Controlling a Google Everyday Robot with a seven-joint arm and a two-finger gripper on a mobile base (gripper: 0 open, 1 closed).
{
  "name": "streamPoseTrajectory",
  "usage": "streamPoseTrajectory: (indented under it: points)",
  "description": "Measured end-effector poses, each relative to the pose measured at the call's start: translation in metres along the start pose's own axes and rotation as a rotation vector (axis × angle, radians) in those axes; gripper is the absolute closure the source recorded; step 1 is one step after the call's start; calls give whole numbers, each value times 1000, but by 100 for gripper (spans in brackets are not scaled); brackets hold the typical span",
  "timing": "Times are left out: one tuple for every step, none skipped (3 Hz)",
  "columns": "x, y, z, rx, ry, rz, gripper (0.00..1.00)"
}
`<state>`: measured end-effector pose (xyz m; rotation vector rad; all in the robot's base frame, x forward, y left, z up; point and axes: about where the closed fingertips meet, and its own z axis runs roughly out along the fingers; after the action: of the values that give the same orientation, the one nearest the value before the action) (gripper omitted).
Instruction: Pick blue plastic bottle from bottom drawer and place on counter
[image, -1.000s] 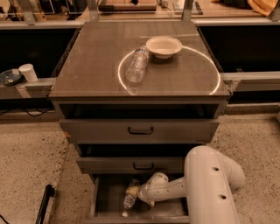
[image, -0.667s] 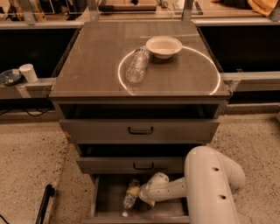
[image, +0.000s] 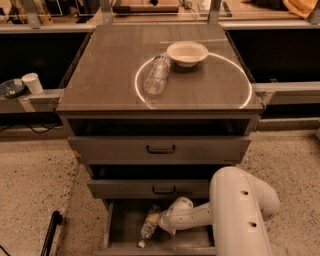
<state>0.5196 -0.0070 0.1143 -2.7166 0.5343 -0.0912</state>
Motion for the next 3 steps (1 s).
streamPoseTrajectory:
  points:
    - [-1,2,0,0,-10,4,28]
    - [-1,2,0,0,-10,4,28]
    - [0,2,0,0,-10,7,44]
